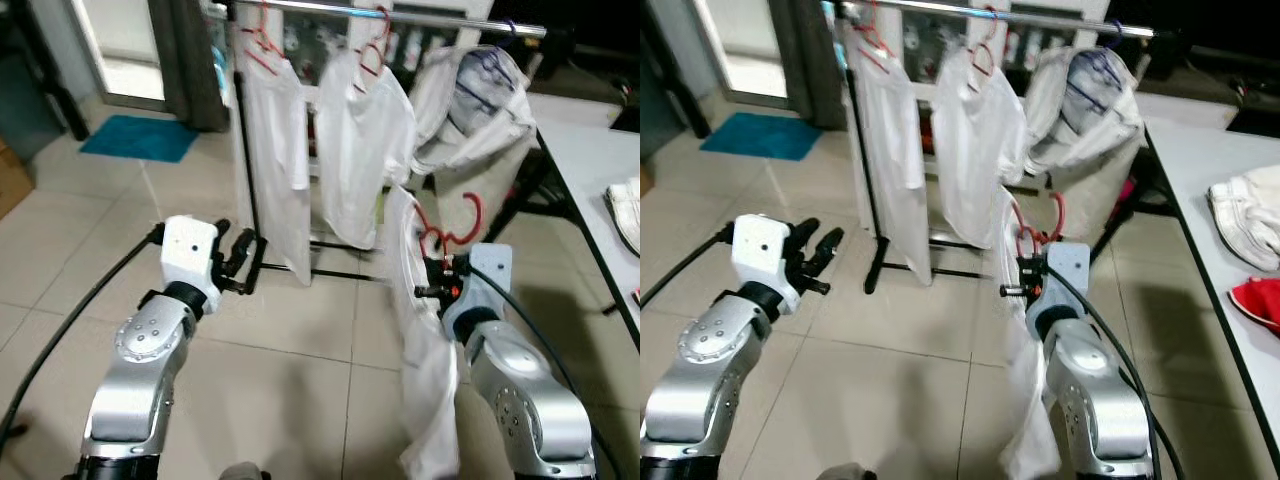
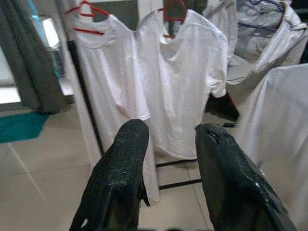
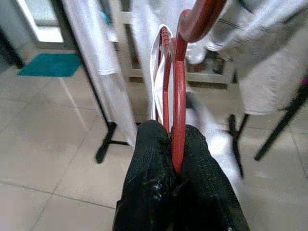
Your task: Hang hanger
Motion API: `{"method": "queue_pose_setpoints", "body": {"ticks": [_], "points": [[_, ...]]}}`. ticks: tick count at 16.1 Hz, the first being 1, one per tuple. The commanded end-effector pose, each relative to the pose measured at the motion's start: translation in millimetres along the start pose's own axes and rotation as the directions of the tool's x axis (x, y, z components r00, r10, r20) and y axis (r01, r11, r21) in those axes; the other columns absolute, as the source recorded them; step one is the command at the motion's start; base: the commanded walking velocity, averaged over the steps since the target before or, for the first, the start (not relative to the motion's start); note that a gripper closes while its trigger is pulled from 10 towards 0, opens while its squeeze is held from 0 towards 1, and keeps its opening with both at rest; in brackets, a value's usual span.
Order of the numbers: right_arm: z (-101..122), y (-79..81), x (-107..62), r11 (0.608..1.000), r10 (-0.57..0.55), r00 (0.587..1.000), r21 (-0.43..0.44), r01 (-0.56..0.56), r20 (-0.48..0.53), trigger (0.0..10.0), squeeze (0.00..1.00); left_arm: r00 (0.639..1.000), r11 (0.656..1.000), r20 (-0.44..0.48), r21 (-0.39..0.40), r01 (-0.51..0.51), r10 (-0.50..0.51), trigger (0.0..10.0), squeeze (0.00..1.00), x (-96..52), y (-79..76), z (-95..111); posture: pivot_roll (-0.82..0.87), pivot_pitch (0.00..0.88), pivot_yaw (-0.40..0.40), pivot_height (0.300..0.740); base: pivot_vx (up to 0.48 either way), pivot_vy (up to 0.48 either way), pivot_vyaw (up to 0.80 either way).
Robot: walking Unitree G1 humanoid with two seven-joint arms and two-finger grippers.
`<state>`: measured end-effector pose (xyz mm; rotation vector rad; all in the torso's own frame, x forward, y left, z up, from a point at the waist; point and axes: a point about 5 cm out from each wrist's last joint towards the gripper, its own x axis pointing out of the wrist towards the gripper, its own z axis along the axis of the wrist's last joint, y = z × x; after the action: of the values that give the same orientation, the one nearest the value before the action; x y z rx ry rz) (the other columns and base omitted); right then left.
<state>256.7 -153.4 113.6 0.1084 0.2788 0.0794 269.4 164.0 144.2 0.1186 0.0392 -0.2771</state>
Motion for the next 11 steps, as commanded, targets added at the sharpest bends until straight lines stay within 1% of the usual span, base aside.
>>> {"method": "queue_pose_setpoints", "body": {"ticks": [1,2,4,5,7,9,11], "points": [[2.9,-5.5,-1.5,0.999,-0.022,0.999,0.026,0.022,0.024,10.0,0.00,1.000,1.000,-0.006,-0.003,0.019,-0.019,10.0,0.00,1.7,-5.6,0.6,0.05,0.070,-0.028,0.740,0.319,0.000,0.00],[4.1,-4.4,-1.9,0.999,-0.013,0.999,0.033,0.012,0.036,10.0,0.00,1.000,1.000,-0.008,-0.004,0.024,-0.024,10.0,0.00,1.7,-6.5,0.4,0.05,0.070,-0.028,0.740,0.322,0.000,0.00],[6.3,-1.0,0.3,1.000,-0.007,0.999,0.002,0.007,0.053,10.0,0.00,1.000,1.000,-0.010,-0.006,0.029,-0.029,10.0,0.00,2.9,-7.6,1.1,0.06,0.072,-0.023,0.740,0.321,0.000,0.00],[6.6,0.8,1.0,1.000,-0.001,0.999,0.002,0.001,0.054,10.0,0.00,1.000,1.000,-0.008,-0.011,0.029,-0.029,10.0,0.00,3.5,-7.6,1.6,0.06,0.072,-0.023,0.740,0.319,0.000,0.00],[6.9,1.4,1.8,1.000,-0.001,0.999,-0.004,0.002,0.053,10.0,0.00,1.000,1.000,-0.002,-0.020,0.025,-0.025,10.0,0.00,4.6,-7.2,2.6,0.06,0.072,-0.023,0.740,0.326,0.000,0.00],[7.3,2.5,3.1,0.999,-0.002,0.998,-0.041,0.005,0.062,10.0,0.00,1.000,0.999,0.004,-0.024,0.026,-0.026,10.0,0.00,5.8,-6.4,4.3,0.06,0.074,-0.021,0.740,0.337,0.000,0.00],[7.4,2.2,3.6,0.999,-0.003,0.998,-0.039,0.005,0.065,10.0,0.00,1.000,0.999,0.006,-0.028,0.029,-0.029,10.0,0.00,6.1,-6.3,5.1,0.06,0.074,-0.020,0.740,0.377,0.000,0.00]]}}
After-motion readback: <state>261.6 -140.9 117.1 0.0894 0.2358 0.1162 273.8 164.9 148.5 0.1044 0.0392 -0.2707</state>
